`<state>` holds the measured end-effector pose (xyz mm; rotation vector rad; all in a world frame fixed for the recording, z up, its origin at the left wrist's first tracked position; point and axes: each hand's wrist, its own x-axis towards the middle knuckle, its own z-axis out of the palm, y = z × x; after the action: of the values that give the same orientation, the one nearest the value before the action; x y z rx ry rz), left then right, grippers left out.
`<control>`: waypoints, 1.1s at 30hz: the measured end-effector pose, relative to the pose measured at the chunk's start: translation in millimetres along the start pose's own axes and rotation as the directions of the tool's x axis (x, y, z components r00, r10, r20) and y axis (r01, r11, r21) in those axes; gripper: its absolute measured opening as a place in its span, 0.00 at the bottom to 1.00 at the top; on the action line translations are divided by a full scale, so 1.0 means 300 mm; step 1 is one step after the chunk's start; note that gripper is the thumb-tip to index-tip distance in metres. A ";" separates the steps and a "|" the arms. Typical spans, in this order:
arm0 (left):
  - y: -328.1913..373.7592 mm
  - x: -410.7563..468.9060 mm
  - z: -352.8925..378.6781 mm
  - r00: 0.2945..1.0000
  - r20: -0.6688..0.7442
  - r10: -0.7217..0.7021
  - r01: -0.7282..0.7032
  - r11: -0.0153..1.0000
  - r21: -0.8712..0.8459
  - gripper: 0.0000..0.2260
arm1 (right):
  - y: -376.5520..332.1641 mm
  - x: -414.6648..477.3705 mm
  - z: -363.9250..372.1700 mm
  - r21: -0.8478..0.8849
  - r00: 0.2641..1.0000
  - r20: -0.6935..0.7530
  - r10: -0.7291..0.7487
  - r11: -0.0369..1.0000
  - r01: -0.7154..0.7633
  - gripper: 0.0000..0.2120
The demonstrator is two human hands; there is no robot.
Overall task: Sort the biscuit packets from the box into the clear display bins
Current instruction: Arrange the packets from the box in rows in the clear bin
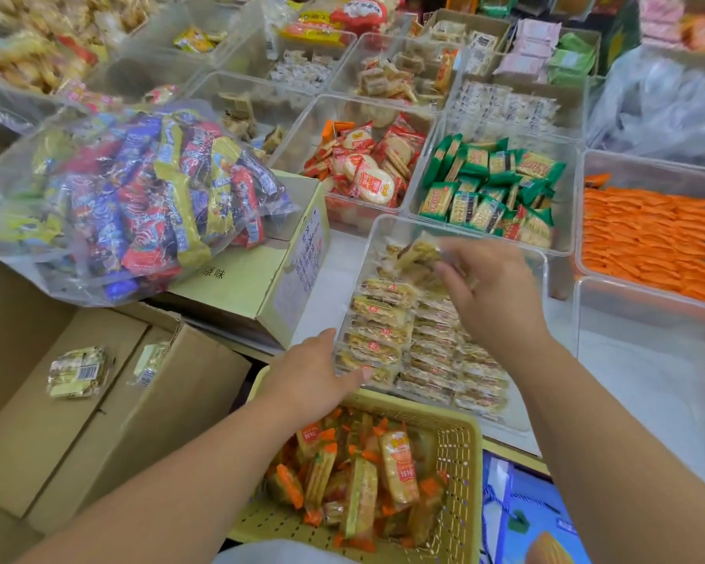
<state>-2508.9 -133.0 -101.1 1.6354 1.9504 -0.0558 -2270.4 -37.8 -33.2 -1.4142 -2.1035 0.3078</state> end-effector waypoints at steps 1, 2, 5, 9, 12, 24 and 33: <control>0.001 0.008 0.005 1.000 -0.004 -0.005 0.005 0.999 0.049 0.41 | 0.003 0.035 0.006 -0.026 1.000 -0.013 0.012 1.000 -0.013 0.09; 0.002 0.014 0.008 1.000 -0.009 -0.008 0.009 0.997 0.072 0.40 | 0.004 0.066 0.017 -0.049 1.000 -0.010 0.022 0.999 -0.023 0.11; -0.008 0.036 0.015 1.000 -0.011 -0.029 0.030 0.999 0.034 0.36 | 0.004 0.131 0.073 -0.128 0.995 0.099 0.034 0.992 -0.021 0.11; -0.014 0.049 0.019 0.998 -0.026 -0.050 0.050 0.998 -0.023 0.36 | -0.005 0.161 0.173 -0.207 0.961 0.273 0.051 0.978 0.007 0.11; -0.015 0.050 0.023 0.998 -0.039 -0.050 0.050 0.999 -0.016 0.36 | 0.006 0.157 0.253 -0.216 0.899 0.422 0.116 0.976 -0.025 0.13; -0.006 0.000 0.024 0.990 -0.140 0.008 -0.020 0.996 -0.082 0.20 | 0.075 0.113 0.333 0.091 0.789 0.601 0.127 0.970 -0.225 0.27; 0.043 0.079 -0.032 0.993 0.064 -0.101 0.119 0.884 -0.451 0.43 | 0.020 -0.042 0.277 0.498 0.780 0.300 0.549 0.607 -0.619 0.32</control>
<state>-2502.8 -105.0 -99.8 1.2051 1.8486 0.3035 -2310.5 -36.1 -107.3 -1.6655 -1.3429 1.2136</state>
